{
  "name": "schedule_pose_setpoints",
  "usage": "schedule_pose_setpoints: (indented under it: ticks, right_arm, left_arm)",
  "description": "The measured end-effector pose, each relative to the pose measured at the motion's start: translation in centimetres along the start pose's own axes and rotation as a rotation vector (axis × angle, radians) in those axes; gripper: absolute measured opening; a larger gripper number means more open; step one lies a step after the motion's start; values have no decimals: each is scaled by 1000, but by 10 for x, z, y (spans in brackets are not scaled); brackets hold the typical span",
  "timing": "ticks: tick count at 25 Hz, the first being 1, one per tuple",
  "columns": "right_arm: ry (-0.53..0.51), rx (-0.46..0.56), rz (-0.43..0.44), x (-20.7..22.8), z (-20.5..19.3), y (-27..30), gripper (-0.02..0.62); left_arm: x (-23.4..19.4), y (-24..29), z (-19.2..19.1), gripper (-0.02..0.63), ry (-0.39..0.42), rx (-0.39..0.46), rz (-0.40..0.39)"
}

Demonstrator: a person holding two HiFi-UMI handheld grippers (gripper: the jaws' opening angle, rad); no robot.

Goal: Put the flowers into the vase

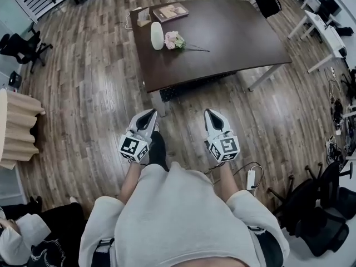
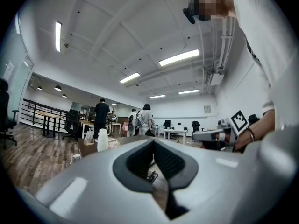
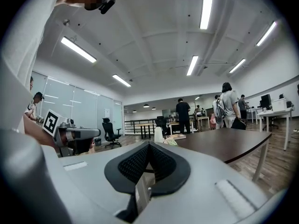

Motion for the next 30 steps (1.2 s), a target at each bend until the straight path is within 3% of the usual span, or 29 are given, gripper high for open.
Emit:
schedule_pose_setpoints:
  ticks: [8, 22, 30]
  right_arm:
    - [-14, -49, -26, 17, 4, 100, -3]
    - [-28, -28, -92, 45, 67, 297, -3]
    - [-39, -1, -153, 64, 94, 375, -3]
  left_arm:
    - [-90, 65, -10, 11, -28, -8, -40]
    - [-278, 175, 38, 11, 3, 1, -82]
    - [-354, 232, 57, 11, 22, 22, -143]
Point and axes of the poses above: the fingertips, and each gripper's own axes: y forward along the fingers, x to its right, z out of its top, the point moved 7 cm from there along -y, backward along the fingers, and after that the axes turned 1 degree about -x, right-handed, at the moved point
